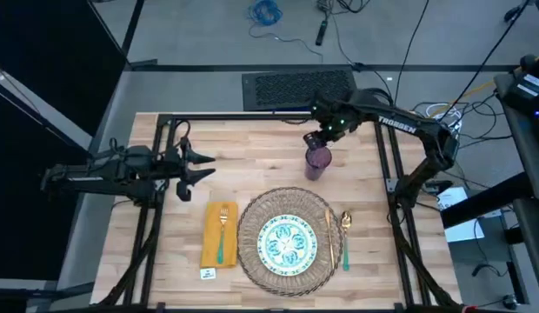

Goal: Set table place
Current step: Adjust the green table spoon

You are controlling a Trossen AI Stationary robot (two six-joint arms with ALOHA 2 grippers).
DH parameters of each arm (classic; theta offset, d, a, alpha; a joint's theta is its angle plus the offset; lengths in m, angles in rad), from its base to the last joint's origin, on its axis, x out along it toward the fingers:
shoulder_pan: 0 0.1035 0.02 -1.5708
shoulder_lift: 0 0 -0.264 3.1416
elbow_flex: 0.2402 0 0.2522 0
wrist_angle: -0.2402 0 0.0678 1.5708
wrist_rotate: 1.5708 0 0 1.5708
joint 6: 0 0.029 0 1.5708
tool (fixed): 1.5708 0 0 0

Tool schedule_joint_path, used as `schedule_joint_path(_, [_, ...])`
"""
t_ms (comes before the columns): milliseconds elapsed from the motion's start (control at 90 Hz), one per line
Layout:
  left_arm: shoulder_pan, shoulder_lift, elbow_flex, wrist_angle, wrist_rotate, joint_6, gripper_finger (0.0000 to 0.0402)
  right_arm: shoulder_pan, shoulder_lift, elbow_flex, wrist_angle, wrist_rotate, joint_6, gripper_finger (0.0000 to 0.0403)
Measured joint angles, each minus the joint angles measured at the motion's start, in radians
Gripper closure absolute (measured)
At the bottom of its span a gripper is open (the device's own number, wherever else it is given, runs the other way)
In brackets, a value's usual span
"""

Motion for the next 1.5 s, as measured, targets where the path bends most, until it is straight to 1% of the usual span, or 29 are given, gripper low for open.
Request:
schedule_joint_path(100, [0.0,0.0,0.0,0.0,0.0,0.002,0.0261,0.019,-0.006,0.132,-0.115,0.005,-0.042,0.0231])
schedule_joint_path(189, [0.0,0.0,0.0,0.0,0.0,0.0,0.0261,0.087,-0.05,0.212,-0.167,0.023,-0.082,0.0231])
schedule_joint_path(256, [0.0,0.0,0.0,0.0,0.0,0.0,0.0261,0.161,-0.113,0.229,-0.176,0.068,-0.08,0.0232])
schedule_joint_path(356, [0.0,0.0,0.0,-0.012,0.001,-0.002,0.0261,0.315,-0.233,0.19,-0.152,0.179,0.021,0.0232])
schedule_joint_path(411, [0.0,0.0,0.0,-0.016,0.002,-0.002,0.0261,0.418,-0.309,0.133,-0.095,0.243,0.088,0.0232])
schedule_joint_path(489, [0.0,0.0,0.0,-0.016,0.006,-0.003,0.0261,0.574,-0.414,0.004,0.052,0.333,0.181,0.0232])
schedule_joint_path(611, [0.0,0.0,0.0,-0.016,0.007,-0.028,0.0261,0.784,-0.551,-0.286,0.305,0.49,0.304,0.0232])
schedule_joint_path(656, [0.0,0.0,0.0,-0.016,0.007,-0.029,0.0261,0.837,-0.586,-0.406,0.38,0.543,0.367,0.0232])
schedule_joint_path(722, [0.0,0.0,0.0,-0.016,0.007,-0.047,0.0261,0.892,-0.616,-0.586,0.467,0.576,0.483,0.0232])
schedule_joint_path(789, [0.0,0.0,0.0,-0.012,0.007,-0.054,0.0261,0.926,-0.626,-0.748,0.567,0.566,0.608,0.0232])
schedule_joint_path(856, [0.0,0.0,0.0,-0.012,0.007,-0.055,0.0261,0.953,-0.628,-0.864,0.654,0.542,0.727,0.0232])
schedule_joint_path(922, [0.0,0.0,0.0,-0.013,0.007,-0.055,0.0261,0.991,-0.617,-0.939,0.713,0.526,0.839,0.0232])
schedule_joint_path(978, [0.0,0.0,0.0,-0.013,0.007,-0.055,0.0261,1.024,-0.601,-0.971,0.705,0.512,0.935,0.0232])
schedule_joint_path(1067, [0.0,0.0,0.0,-0.015,0.007,-0.055,0.0261,1.076,-0.577,-0.972,0.675,0.494,1.111,0.0234])
schedule_joint_path(1233, [0.0,0.0,0.0,-0.016,0.007,-0.054,0.0261,1.149,-0.497,-0.97,0.681,0.368,1.427,0.0255])
schedule_joint_path(1356, [0.0,0.001,0.0,-0.016,0.007,-0.053,0.0261,1.181,-0.414,-0.931,0.588,0.27,1.533,0.0278])
schedule_joint_path(1411, [0.0,0.001,0.0,-0.016,0.007,-0.053,0.0261,1.19,-0.381,-0.907,0.556,0.257,1.549,0.0288])
schedule_joint_path(1500, [0.0,0.001,0.0,-0.016,0.007,-0.054,0.0261,1.195,-0.34,-0.888,0.551,0.256,1.549,0.03])
